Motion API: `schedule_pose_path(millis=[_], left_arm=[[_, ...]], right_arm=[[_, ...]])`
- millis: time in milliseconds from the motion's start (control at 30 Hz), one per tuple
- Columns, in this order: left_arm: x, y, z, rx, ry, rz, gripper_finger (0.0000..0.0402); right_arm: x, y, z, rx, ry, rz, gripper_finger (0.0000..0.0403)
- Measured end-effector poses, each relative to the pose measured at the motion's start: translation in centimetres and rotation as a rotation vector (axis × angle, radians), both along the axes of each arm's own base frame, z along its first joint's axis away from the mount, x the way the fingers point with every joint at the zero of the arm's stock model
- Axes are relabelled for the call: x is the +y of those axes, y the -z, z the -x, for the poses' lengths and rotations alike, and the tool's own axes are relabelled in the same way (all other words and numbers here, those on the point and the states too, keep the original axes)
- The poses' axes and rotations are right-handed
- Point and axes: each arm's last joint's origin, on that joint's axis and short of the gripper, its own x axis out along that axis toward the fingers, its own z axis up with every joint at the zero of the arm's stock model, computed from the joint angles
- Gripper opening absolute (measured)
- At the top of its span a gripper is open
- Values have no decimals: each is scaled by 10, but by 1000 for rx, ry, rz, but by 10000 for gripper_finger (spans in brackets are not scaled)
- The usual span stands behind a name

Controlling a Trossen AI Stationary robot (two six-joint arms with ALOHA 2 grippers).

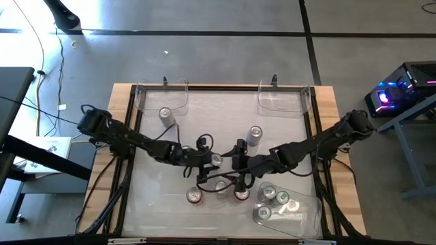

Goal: Sort soda cans
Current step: Move the blue soda can to the center, then put the blue soda can into the bottom transparent bin

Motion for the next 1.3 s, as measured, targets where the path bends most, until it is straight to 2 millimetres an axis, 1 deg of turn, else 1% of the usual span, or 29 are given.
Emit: schedule_pose_path(millis=[67,233,333,400,533,600,767,867,1067,1167,1233,1300], left_arm=[[1,7,-4,7,4,13,218],[0,17,-8,21,33,51,277],[0,19,-8,36,38,64,308],[0,20,-8,45,41,62,322],[1,11,-3,47,47,51,329],[1,6,1,64,50,45,330],[1,-14,16,78,55,31,331],[2,-26,27,84,34,5,331],[0,-49,48,49,-64,-82,332],[-3,-57,55,22,-95,-100,332],[-6,-60,59,10,-102,-105,332],[-10,-61,62,-2,-110,-102,332]], right_arm=[[-2,7,-5,20,5,-5,326],[-6,28,-17,79,19,11,326],[-12,32,-21,95,24,-17,326],[-18,32,-23,97,37,-44,326],[-30,32,-27,101,48,-69,326],[-36,36,-31,102,50,-80,326],[-45,56,-42,163,34,-100,326],[-51,64,-46,177,46,-103,326],[-52,78,-51,219,28,-84,326],[-51,80,-52,218,26,-85,324],[-51,81,-54,205,28,-90,313],[-51,80,-54,201,28,-91,290]])
